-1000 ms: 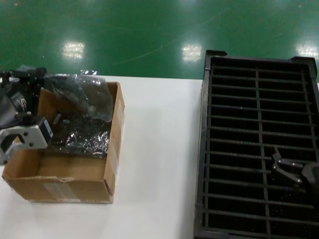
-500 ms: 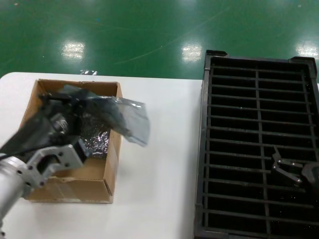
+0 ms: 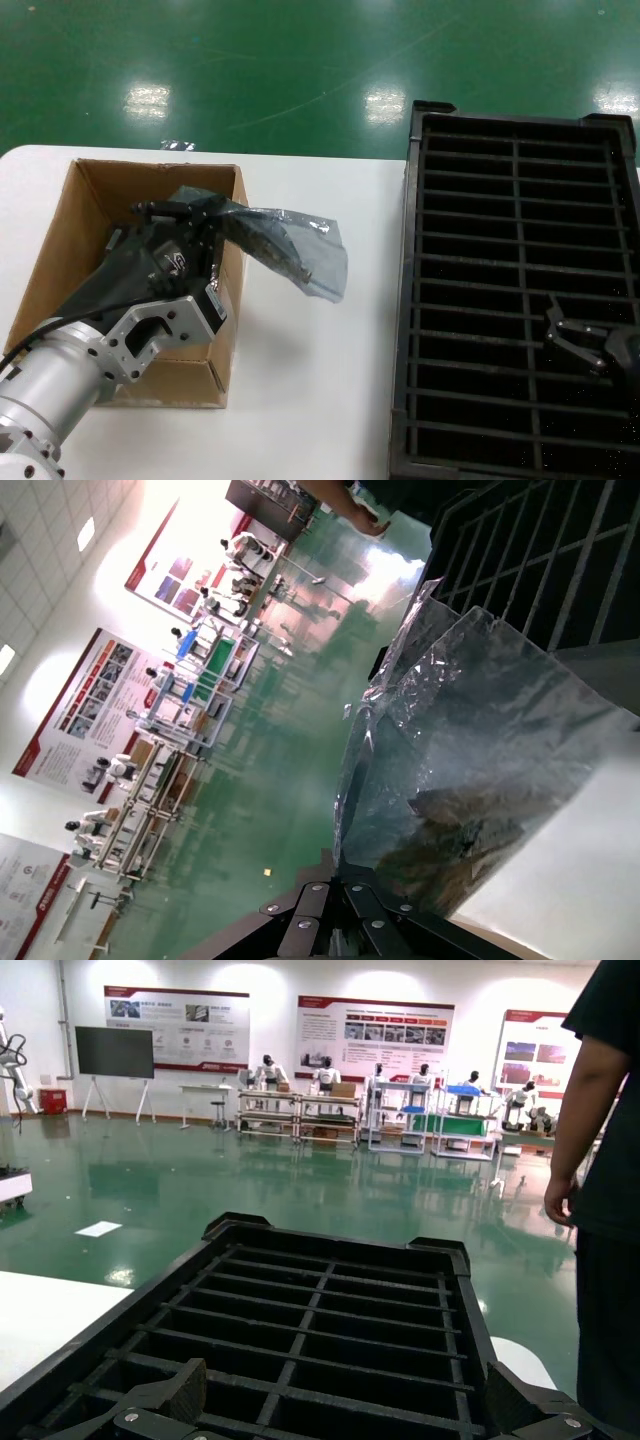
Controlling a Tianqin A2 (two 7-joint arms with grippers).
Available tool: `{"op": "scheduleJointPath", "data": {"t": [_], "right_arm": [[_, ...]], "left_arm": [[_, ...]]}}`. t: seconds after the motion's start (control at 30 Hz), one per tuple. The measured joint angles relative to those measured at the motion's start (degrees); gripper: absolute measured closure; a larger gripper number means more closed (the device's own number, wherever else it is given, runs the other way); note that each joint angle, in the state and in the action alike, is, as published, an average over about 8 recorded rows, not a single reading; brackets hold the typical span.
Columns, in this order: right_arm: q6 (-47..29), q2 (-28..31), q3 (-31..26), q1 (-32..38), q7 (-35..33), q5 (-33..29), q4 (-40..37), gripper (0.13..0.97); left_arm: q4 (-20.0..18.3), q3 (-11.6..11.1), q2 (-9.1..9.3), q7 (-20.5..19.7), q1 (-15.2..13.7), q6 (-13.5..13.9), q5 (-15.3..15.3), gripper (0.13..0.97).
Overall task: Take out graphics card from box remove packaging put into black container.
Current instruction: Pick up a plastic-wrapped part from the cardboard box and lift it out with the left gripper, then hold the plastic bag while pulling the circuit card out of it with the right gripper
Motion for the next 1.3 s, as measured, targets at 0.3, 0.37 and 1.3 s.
{"op": "scheduleJointPath", "data": {"t": [0.3, 0.37, 1.3], "right_arm": [[-2.0, -0.4, 0.2, 0.2, -0.8, 0.4, 0.6, 0.129], [-3.5, -0.6, 0.2, 0.3, -1.3, 0.7, 1.2, 0.129], [-13.8, 10.3, -17.1, 6.3, 25.1, -13.3, 13.9, 0.267]], "left_arm": [[0.0, 0.0, 0.09, 0.0, 0.0, 0.0, 0.1, 0.958], [0.0, 0.0, 0.09, 0.0, 0.0, 0.0, 0.1, 0.958], [0.0, 0.1, 0.07, 0.0, 0.0, 0.0, 0.1, 0.958]]}}
